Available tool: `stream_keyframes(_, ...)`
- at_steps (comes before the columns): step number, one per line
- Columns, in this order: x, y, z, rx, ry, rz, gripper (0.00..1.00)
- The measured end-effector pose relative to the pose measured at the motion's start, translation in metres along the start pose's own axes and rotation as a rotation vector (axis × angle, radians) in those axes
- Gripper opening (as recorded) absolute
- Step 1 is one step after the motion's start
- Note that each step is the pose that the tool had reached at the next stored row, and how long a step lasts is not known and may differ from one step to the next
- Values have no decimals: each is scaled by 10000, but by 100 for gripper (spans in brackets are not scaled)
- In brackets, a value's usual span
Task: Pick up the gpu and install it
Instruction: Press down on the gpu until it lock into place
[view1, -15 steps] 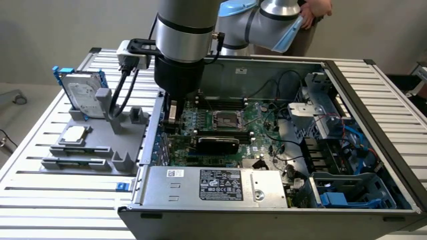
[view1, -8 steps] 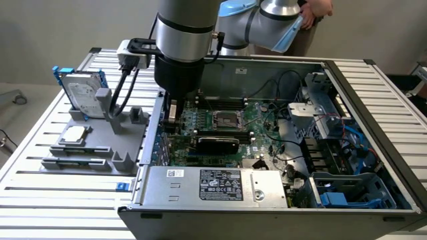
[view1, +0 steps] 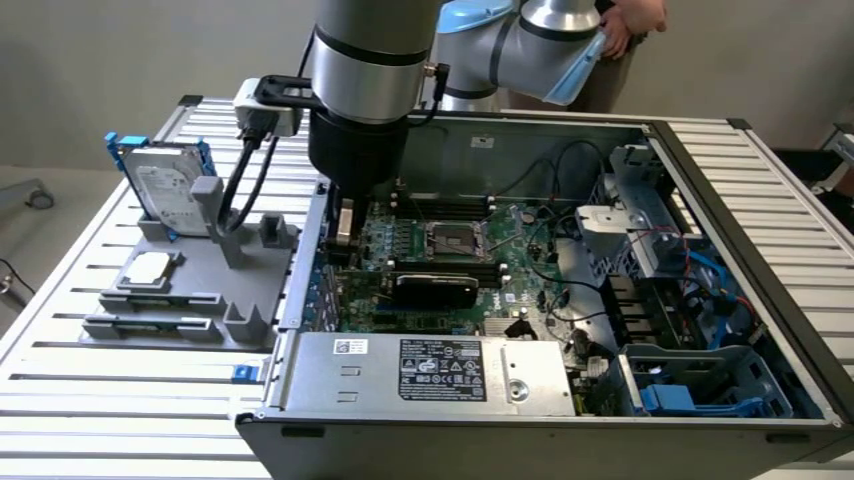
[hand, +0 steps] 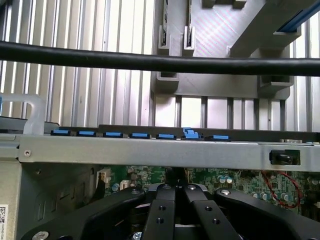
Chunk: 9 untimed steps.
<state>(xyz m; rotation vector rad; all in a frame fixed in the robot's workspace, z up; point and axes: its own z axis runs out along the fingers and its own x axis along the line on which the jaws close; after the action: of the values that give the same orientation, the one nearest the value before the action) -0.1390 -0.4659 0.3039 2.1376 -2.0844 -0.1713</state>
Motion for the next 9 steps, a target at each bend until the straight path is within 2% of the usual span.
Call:
stream_keyframes(6,19,9,-1,-13,0,0,11)
stream_keyframes(9,19,16,6,-14,35,5,11)
